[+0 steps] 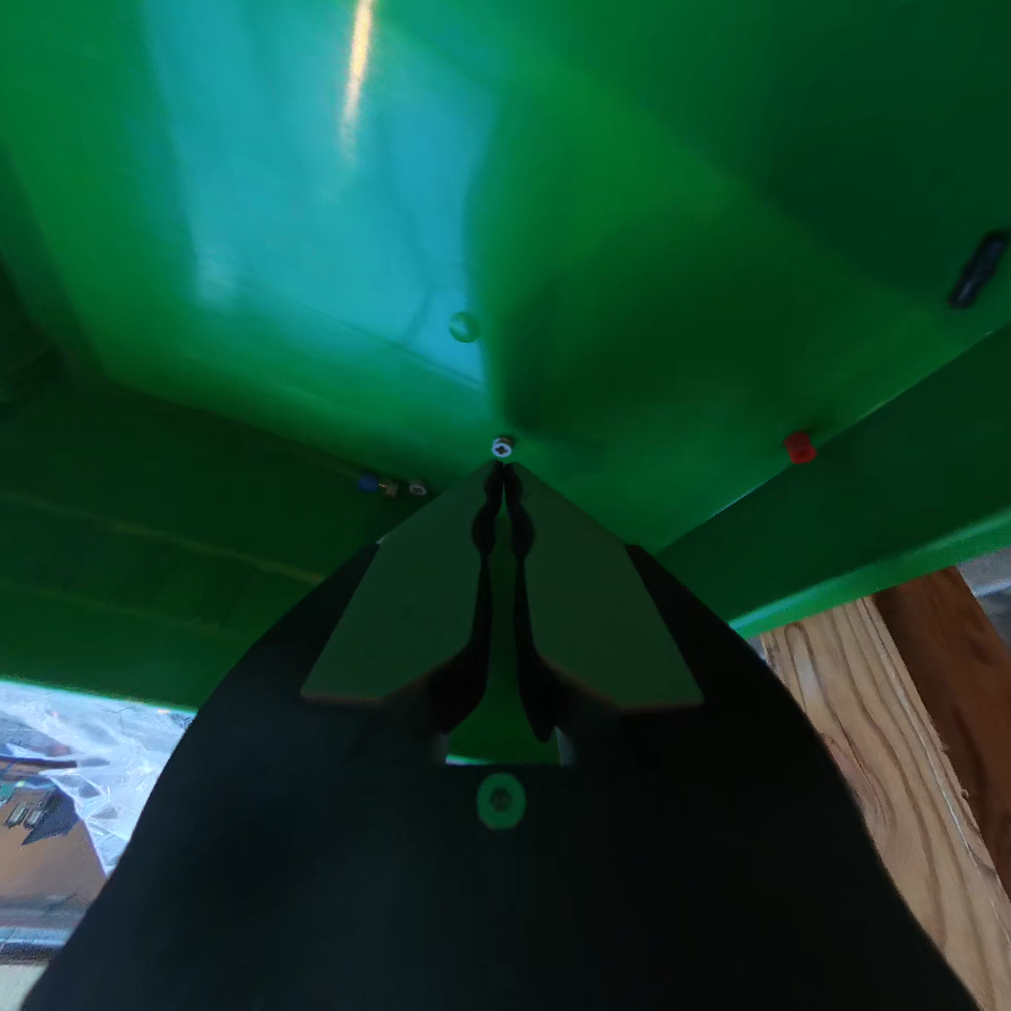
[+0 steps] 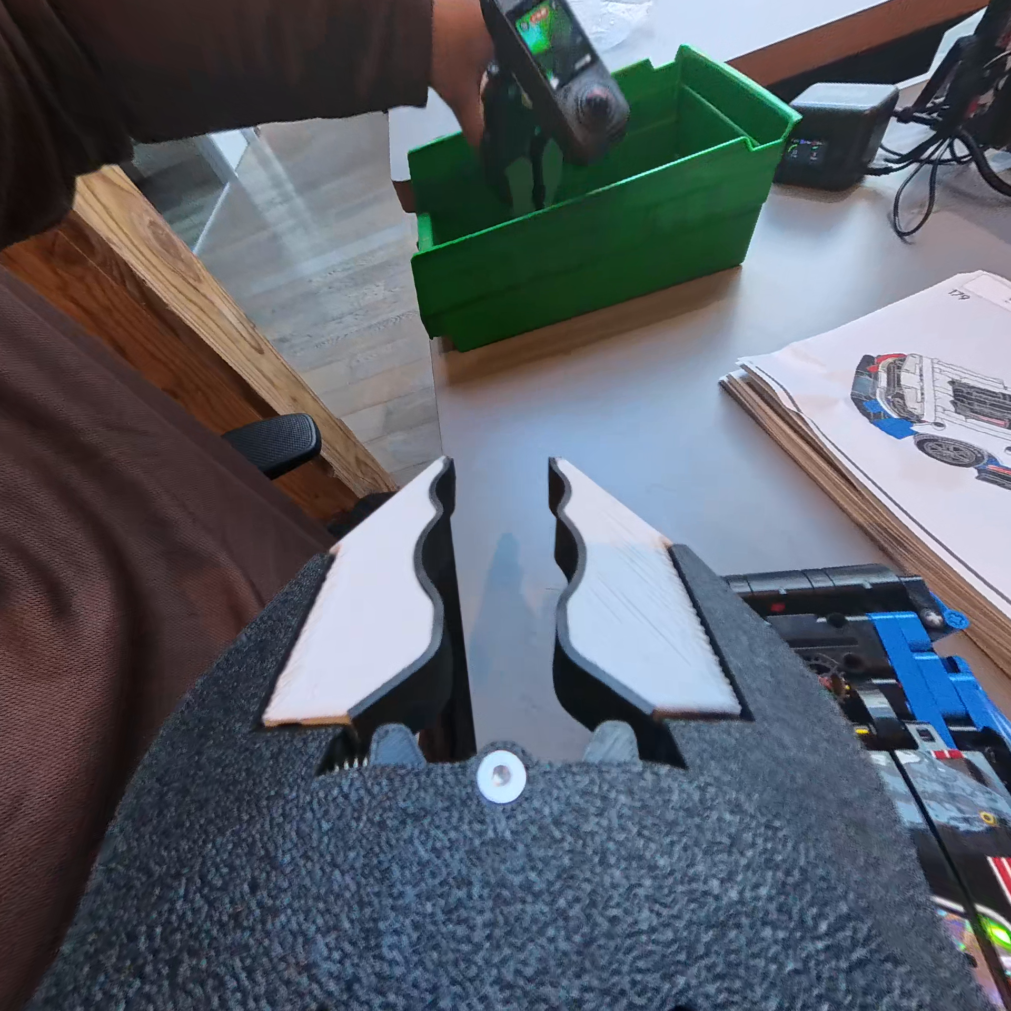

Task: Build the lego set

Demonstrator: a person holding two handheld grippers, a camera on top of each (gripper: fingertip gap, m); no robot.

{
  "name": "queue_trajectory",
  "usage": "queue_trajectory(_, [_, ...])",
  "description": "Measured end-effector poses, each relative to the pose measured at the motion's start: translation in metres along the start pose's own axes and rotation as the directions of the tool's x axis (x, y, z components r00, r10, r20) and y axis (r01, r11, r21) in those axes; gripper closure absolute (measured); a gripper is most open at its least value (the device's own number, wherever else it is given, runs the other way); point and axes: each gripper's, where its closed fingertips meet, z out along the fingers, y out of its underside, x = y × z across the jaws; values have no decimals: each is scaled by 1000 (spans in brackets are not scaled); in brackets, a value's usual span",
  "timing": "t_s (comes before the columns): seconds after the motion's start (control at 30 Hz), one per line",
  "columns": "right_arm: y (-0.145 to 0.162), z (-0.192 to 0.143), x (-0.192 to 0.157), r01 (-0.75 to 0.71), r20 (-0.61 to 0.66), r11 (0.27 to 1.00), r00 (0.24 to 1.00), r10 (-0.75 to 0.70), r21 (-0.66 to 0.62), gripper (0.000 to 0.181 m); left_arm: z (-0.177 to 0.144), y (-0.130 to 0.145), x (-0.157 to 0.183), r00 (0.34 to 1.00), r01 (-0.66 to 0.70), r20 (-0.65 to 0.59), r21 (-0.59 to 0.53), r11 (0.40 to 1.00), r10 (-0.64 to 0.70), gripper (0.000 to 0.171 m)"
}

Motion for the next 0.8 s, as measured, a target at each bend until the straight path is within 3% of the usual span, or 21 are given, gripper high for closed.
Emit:
queue_trajectory(0.1, [3,3,0,-2,2,1000,1000,2,-13,152,-6,-7,2,1000,10,-11,55,998,-9,171])
queue_trajectory(0.4, [1,3,0,-2,-6,1000,1000,2,-11,152,20,15,5,997,58,-43,-16,998,-59,164])
queue_trajectory(0.8, [-2,-3,2,7,-18,1000,1000,-7,2,152,15,1,3,994,74,-85,44,996,-70,166])
